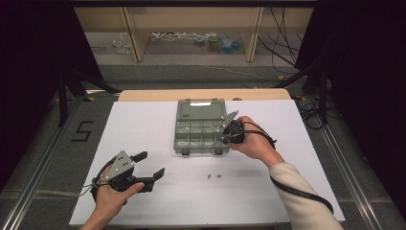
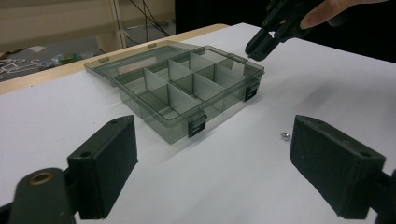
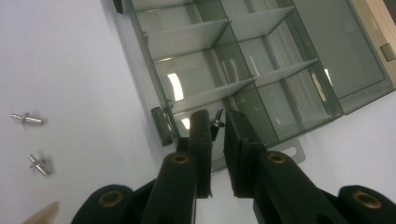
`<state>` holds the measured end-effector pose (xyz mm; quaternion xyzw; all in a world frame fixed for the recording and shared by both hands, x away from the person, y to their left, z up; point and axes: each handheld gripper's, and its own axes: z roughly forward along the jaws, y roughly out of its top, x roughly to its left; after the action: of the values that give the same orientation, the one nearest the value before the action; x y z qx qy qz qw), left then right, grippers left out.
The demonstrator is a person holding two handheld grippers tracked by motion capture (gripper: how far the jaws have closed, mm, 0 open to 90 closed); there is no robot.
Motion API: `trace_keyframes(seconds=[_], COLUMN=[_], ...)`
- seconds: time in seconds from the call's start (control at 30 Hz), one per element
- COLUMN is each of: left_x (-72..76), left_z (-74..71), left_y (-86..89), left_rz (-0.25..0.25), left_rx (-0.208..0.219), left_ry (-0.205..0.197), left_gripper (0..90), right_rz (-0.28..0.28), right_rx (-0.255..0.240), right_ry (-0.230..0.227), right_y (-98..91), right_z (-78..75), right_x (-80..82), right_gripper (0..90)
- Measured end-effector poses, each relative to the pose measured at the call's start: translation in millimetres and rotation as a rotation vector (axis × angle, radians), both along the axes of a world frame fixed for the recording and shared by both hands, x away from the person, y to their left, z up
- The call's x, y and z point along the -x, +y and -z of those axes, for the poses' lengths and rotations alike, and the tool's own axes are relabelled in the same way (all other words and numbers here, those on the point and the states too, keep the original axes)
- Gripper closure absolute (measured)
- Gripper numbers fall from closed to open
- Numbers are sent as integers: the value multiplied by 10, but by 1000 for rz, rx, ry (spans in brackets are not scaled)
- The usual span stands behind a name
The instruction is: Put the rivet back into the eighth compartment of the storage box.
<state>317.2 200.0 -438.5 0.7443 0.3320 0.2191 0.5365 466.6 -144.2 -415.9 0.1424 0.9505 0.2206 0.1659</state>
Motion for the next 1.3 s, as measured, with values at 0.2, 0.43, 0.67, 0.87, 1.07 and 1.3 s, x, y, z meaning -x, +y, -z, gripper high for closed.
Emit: trace_keyframes(seconds=[0.2,0.43,0.67,0.87,1.07,1.3], left_x=[-1,-5,-5,-5,6,5], left_z=[0,-3,-3,-3,-1,-1], left_y=[2,7,8,10,6,7], left_rz=[1,6,6,6,-6,-5], left_rx=[-1,-6,-7,-8,1,1], left_ry=[-2,-8,-9,-9,2,2], left_gripper=[146,146,146,146,147,147], right_rz=[26,35,-16,-62,-115,-163], right_rx=[3,2,9,20,63,99], right_ry=[-15,-43,4,52,102,131], right_y=[-18,-24,-3,20,103,176], right_z=[13,-20,-8,-22,4,75], right_x=[-38,-29,61,175,268,374], right_gripper=[815,648,539,451,429,434])
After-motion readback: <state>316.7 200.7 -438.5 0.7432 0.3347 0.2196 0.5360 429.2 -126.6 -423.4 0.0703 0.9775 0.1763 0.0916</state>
